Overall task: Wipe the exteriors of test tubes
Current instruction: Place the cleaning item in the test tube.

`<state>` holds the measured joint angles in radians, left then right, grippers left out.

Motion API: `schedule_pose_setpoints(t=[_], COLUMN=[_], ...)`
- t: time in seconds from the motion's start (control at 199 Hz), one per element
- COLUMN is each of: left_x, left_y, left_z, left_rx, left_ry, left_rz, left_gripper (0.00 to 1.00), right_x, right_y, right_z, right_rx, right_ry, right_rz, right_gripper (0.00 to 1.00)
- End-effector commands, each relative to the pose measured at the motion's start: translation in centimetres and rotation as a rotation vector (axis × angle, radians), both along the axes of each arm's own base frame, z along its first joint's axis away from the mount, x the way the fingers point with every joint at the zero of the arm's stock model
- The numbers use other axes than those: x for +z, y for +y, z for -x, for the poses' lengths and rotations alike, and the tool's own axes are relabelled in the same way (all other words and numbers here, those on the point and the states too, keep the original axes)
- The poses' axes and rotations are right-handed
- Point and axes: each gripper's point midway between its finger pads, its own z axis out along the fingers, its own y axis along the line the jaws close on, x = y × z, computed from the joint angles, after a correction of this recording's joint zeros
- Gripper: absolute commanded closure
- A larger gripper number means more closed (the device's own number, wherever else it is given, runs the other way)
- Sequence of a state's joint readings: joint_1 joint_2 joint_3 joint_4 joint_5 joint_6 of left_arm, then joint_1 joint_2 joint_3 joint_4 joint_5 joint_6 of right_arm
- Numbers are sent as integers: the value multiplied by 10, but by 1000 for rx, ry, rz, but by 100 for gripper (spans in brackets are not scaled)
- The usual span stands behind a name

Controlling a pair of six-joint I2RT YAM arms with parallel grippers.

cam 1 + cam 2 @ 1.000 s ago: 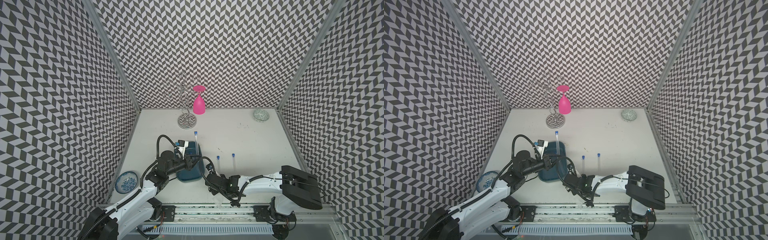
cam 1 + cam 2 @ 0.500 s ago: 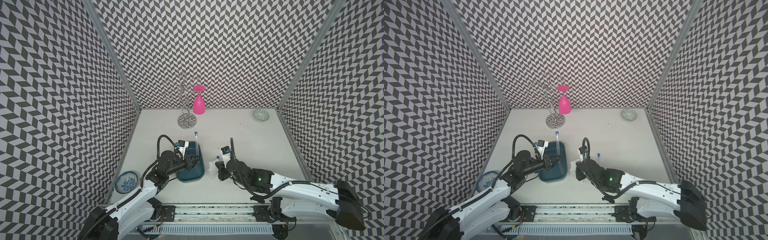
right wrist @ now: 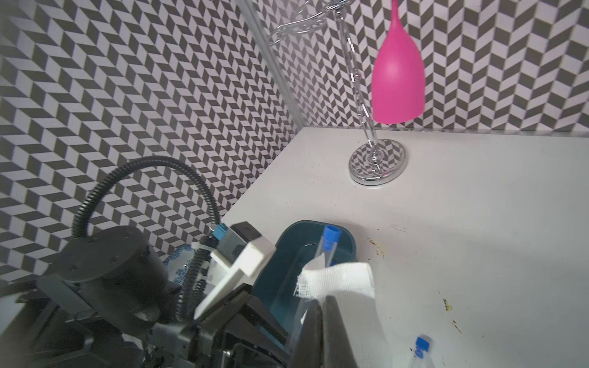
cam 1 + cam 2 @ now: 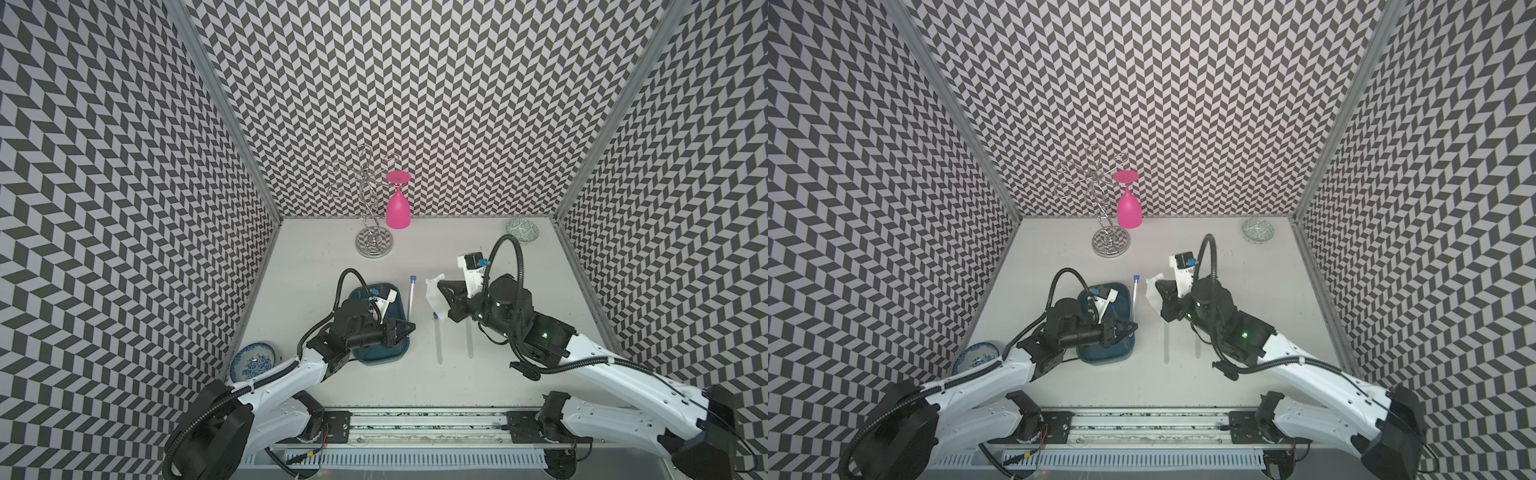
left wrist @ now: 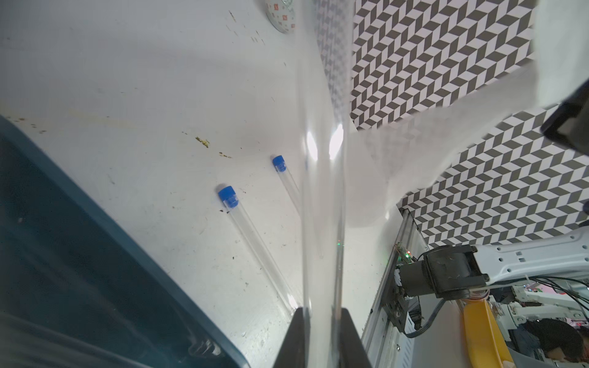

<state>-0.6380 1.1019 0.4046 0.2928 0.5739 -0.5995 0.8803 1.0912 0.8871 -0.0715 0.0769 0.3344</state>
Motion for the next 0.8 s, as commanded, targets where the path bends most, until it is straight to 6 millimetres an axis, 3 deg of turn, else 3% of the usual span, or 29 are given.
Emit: schedule_pose_setpoints(t=[0.0,0.171,0.286,0.452,0.648,0.799], left_x=[12,7,9,7,6,5], left_y=[-12,-20,-21,-23,-26,-28], left_z=[2,5,5,8,11,13], left_rx=[-50,-83,-79,-95,-110,-119], left_ry=[-49,-47,-62,-60,-59,-53], left_rz=[6,-21,-23,-26,-22,-13], left_gripper=[84,84,84,84,84,84], right_x=[11,-10,-31,-40,-39,-34], right_y=[24,47,53,56,59,66], right_z=[-7,-18,-24,-30,-36,-40], right_rx=[88,127,128,120,116,132], right_ry=[-72,-30,11,29,39,42], right_rz=[25,71,122,145,154,156], right_gripper=[100,100,100,98,87,68])
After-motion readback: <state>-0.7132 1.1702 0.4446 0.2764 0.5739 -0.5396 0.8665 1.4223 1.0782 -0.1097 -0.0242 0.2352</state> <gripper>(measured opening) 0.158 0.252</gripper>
